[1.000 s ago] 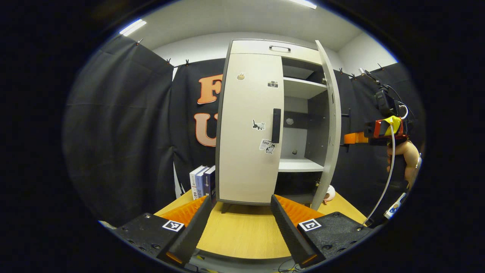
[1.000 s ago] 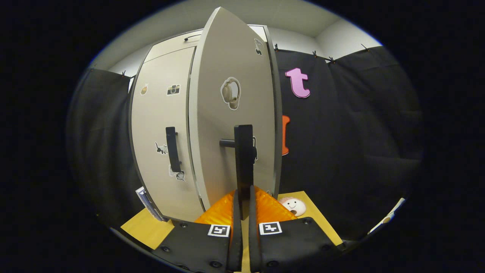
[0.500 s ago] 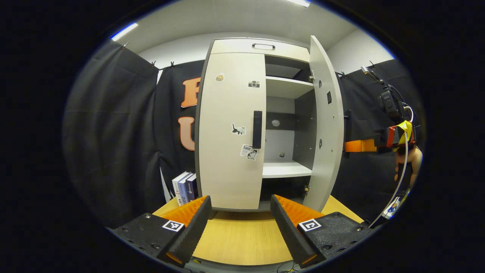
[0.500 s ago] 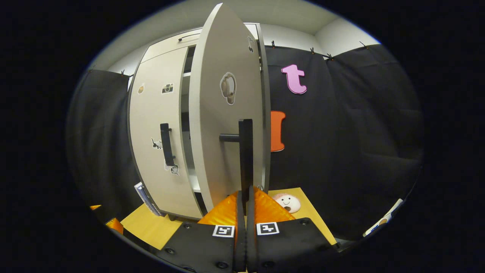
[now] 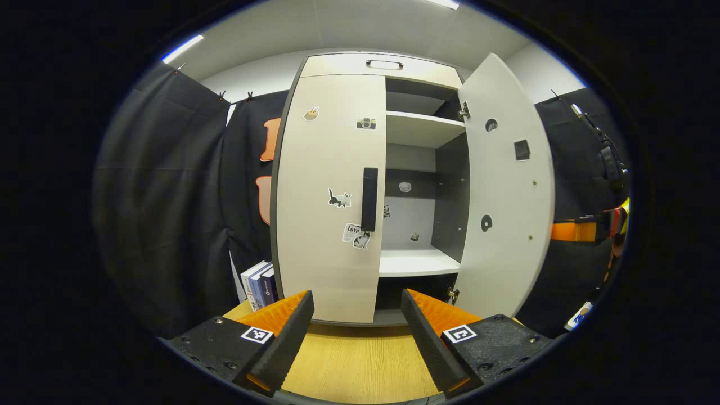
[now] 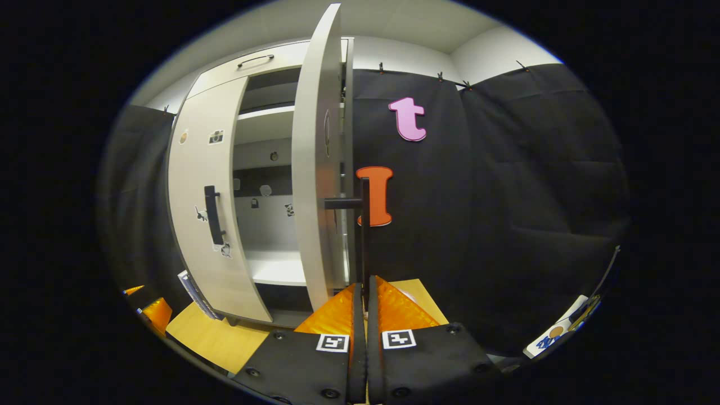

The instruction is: Open the right door of the double-door shoe cabinet with the right hand, and open the left door with the left hand.

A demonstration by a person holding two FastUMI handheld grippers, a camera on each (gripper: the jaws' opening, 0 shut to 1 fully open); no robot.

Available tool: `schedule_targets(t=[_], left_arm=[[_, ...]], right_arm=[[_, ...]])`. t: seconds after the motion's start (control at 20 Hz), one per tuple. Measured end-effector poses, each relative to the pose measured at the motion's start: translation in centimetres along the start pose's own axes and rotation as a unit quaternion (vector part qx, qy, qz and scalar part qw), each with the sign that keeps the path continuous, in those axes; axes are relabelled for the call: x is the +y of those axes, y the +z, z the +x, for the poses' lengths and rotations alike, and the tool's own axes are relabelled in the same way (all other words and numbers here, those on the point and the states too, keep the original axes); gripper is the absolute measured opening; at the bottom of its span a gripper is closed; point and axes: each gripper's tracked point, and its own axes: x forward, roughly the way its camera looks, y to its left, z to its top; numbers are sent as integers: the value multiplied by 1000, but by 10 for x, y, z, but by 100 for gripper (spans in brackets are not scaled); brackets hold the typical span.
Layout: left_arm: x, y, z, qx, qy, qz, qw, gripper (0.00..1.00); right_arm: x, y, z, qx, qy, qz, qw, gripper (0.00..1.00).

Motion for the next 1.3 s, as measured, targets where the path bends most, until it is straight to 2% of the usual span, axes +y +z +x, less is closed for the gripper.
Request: schedule_targets(t=[0.2,0.25,0.3,0.35,0.4,0.5,0.55,0.65,0.7,0.75,0.8,0.85,0.9,1.0,1.05,1.3], left_arm=[[-9,10,31,-8,5,-3,1000,92],[-11,11,38,-8,6,-7,1000,95],[-12,13,46,-9,6,-9,1000,95],[-14,16,55,-10,7,-10,1000,95],[-16,19,66,-12,7,-10,1000,95],[-23,27,81,-18,5,-5,1000,92],[-27,31,89,-21,6,4,1000,92],[-34,42,107,-29,2,13,999,94],[-36,46,116,-34,-1,7,999,94],[-37,50,125,-34,-3,0,999,94],[-35,55,134,-37,4,-9,999,95],[-33,60,145,-36,7,-18,999,95],[-30,65,154,-36,9,-23,999,94],[-20,76,175,-43,19,-16,999,95],[-15,80,185,-46,26,-13,999,95],[-11,85,225,-39,28,-12,999,95]], right_arm=[[-12,-3,-2,5,1,25,1000,9],[-17,-3,-6,2,-3,23,1000,16],[-23,-3,-5,-1,-9,20,1000,16],[-26,-2,-8,-4,-11,17,1000,23],[-29,-2,-8,-4,-11,15,1000,35],[-33,0,-11,-10,-10,16,1000,46],[-38,1,-10,-15,-18,14,1000,71],[-48,1,-8,-20,-32,11,999,94],[-50,3,-7,-21,-35,12,999,100],[-50,4,-7,-20,-35,14,999,100],[-52,4,-6,-19,-35,17,999,93],[-53,4,-6,-19,-36,19,999,94],[-56,4,-6,-20,-38,21,999,100],[-62,5,-3,-23,-45,26,998,100],[-64,6,-2,-22,-47,29,998,93],[-74,4,2,-17,-57,33,998,93]])
